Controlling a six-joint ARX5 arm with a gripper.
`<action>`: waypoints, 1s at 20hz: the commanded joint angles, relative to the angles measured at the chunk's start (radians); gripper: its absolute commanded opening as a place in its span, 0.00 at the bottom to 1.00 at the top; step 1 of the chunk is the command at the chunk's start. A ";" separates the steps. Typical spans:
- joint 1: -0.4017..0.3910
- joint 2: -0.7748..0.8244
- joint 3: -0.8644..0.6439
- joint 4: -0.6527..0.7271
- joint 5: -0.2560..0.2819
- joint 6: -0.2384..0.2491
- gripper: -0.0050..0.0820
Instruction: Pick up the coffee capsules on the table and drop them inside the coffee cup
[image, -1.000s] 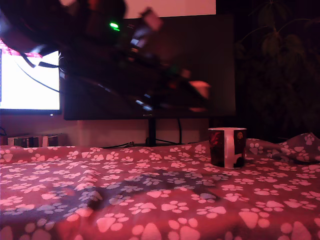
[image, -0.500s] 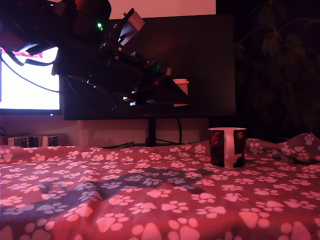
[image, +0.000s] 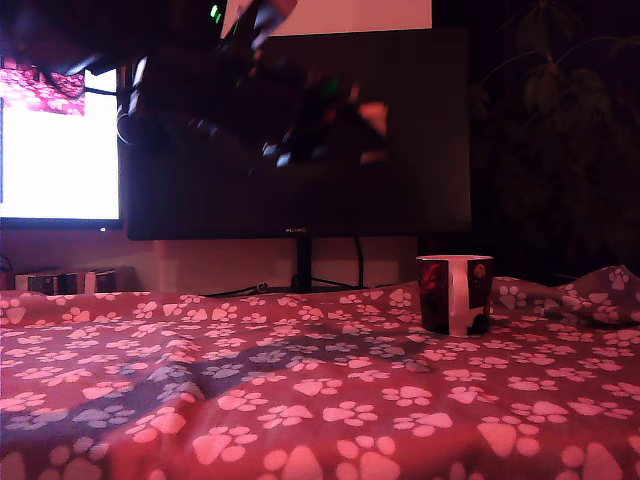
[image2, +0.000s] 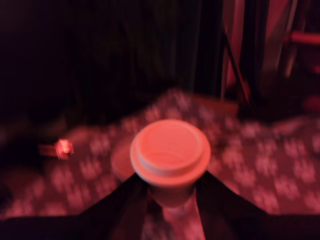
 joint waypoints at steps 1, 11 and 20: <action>-0.003 0.056 0.021 0.001 0.008 0.004 0.14; -0.003 0.124 0.140 -0.008 0.014 0.004 0.14; -0.010 0.268 0.325 -0.082 0.014 0.005 0.14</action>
